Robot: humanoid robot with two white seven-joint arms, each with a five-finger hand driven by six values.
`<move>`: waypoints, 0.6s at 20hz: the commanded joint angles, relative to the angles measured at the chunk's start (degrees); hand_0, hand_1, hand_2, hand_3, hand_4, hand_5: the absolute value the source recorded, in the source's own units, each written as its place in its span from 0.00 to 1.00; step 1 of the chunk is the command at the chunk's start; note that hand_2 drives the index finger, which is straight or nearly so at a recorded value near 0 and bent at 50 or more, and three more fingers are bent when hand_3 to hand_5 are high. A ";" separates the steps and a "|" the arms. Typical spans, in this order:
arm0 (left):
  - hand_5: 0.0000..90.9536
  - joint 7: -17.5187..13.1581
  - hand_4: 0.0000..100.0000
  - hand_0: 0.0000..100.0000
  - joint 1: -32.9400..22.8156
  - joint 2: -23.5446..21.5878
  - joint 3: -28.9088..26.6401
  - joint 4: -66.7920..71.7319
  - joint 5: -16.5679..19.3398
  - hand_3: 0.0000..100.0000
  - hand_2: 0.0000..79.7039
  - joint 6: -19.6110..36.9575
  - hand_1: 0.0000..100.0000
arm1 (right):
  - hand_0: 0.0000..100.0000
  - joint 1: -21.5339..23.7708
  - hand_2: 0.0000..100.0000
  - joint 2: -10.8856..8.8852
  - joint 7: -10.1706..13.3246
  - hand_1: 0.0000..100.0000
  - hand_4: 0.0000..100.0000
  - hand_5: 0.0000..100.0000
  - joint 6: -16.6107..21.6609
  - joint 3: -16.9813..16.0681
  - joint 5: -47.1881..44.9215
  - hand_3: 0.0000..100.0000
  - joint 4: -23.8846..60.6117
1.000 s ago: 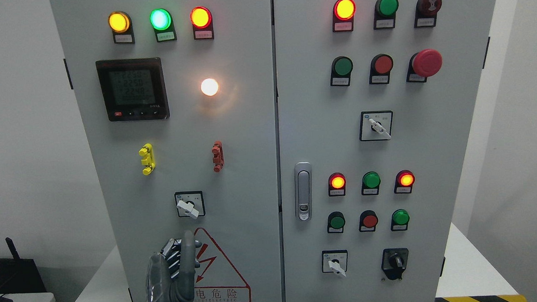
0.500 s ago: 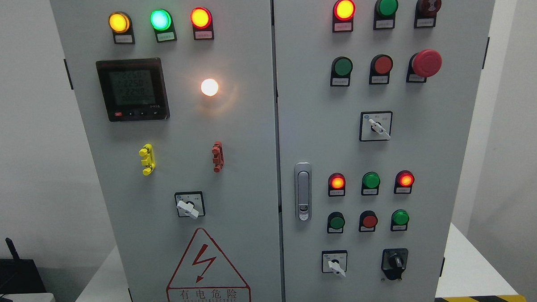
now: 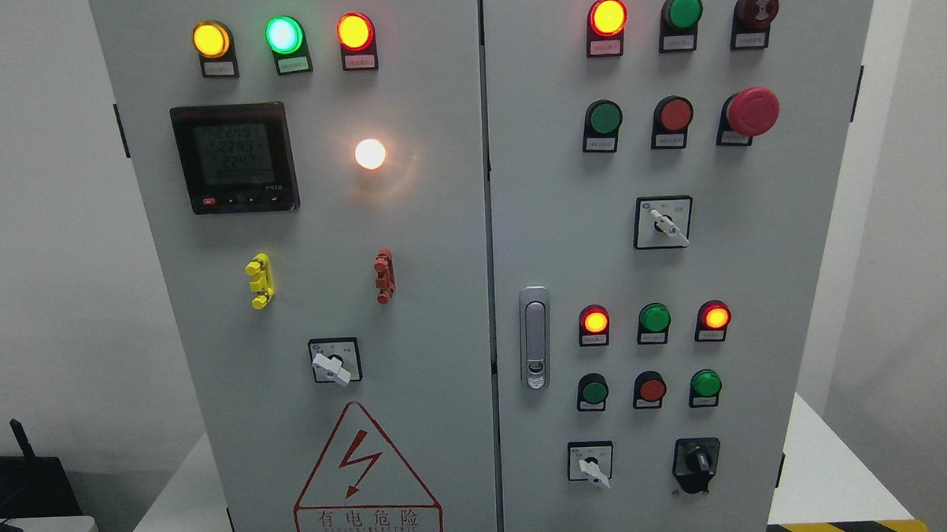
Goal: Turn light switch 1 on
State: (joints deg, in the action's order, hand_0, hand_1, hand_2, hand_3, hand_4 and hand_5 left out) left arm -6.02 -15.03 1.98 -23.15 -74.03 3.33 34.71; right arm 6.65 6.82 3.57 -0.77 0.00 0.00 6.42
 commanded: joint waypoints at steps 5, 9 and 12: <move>0.20 -6.36 0.24 0.34 -4.49 -2.06 -11.40 52.90 -1.31 0.20 0.00 0.89 0.00 | 0.12 0.03 0.00 -0.06 0.04 0.39 0.00 0.00 -0.02 0.97 -1.40 0.00 0.00; 0.17 -8.40 0.10 0.47 -4.49 -2.16 -2.99 65.47 -0.61 0.02 0.00 0.27 0.00 | 0.12 -0.06 0.00 -0.06 0.04 0.39 0.00 0.00 -0.02 0.97 -1.40 0.00 0.00; 0.13 -9.89 0.04 0.53 -2.91 -2.07 2.91 73.22 -0.52 0.00 0.00 -1.39 0.00 | 0.12 0.03 0.00 0.03 0.04 0.39 0.00 0.00 0.07 0.97 -1.40 0.00 0.00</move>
State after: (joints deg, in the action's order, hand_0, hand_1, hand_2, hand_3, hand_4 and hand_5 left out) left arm -14.57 -18.68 0.66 -27.21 -34.77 2.32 35.30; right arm 6.64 6.82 3.57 -0.77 0.00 0.00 6.42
